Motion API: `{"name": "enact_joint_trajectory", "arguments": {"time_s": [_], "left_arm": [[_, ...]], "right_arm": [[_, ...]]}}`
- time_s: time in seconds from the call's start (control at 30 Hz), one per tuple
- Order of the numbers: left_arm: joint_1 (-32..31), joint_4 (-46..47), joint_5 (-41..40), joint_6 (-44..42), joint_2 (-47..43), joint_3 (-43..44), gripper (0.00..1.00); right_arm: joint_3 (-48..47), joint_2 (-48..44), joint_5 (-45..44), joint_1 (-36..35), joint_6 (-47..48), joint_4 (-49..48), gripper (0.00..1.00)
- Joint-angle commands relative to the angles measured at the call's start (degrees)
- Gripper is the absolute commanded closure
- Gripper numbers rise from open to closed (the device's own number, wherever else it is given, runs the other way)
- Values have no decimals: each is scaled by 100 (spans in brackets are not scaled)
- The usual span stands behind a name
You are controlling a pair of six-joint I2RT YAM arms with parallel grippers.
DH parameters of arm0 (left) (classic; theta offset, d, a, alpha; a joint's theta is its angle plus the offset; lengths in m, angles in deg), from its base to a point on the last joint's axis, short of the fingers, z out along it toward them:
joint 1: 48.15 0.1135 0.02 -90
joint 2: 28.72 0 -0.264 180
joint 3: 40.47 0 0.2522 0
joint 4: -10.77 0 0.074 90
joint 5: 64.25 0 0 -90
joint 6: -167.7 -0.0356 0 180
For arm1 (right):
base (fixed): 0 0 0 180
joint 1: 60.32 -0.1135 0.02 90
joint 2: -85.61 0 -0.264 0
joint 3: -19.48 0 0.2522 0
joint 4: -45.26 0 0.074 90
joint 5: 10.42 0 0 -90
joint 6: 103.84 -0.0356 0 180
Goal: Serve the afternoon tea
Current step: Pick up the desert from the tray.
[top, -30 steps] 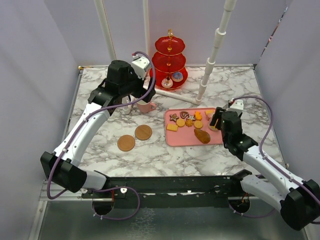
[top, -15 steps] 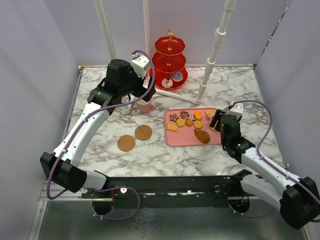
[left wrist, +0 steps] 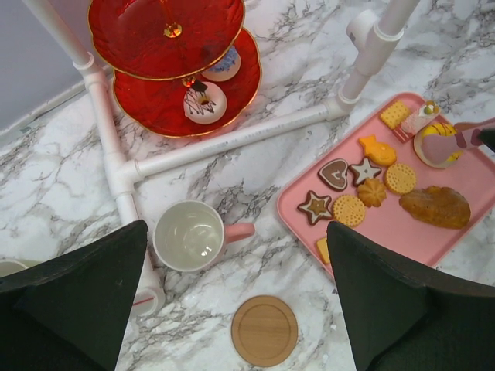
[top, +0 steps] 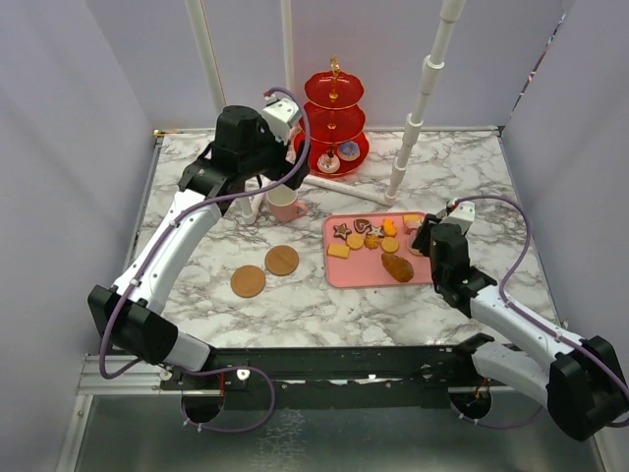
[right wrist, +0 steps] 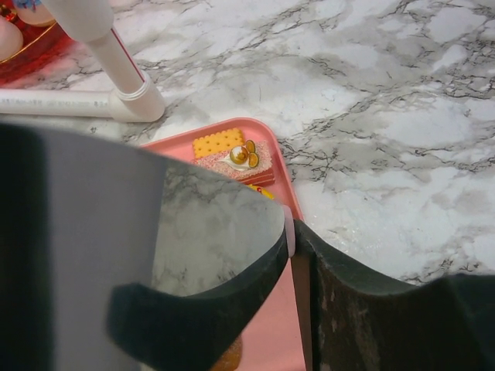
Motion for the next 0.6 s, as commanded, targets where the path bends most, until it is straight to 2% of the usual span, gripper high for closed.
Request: {"name": "enact_joint_trajectory", "arguments": {"time_s": [0.0, 0.13, 0.3, 0.43, 0.57], "left_arm": [[8, 177, -135, 122, 507, 576, 1], [8, 246, -79, 267, 1144, 1255, 1], [8, 255, -191, 348, 1772, 1896, 1], [7, 264, -403, 404, 2009, 2132, 1], [10, 255, -620, 480, 2002, 2094, 1]], "right_arm": [[-35, -3, 108, -19, -73, -54, 50], [-123, -329, 346, -19, 11, 139, 57], [-274, -802, 915, -30, -2, 517, 58], [-466, -1072, 1573, -41, -29, 673, 59], [-977, -836, 1984, -75, 46, 583, 62]]}}
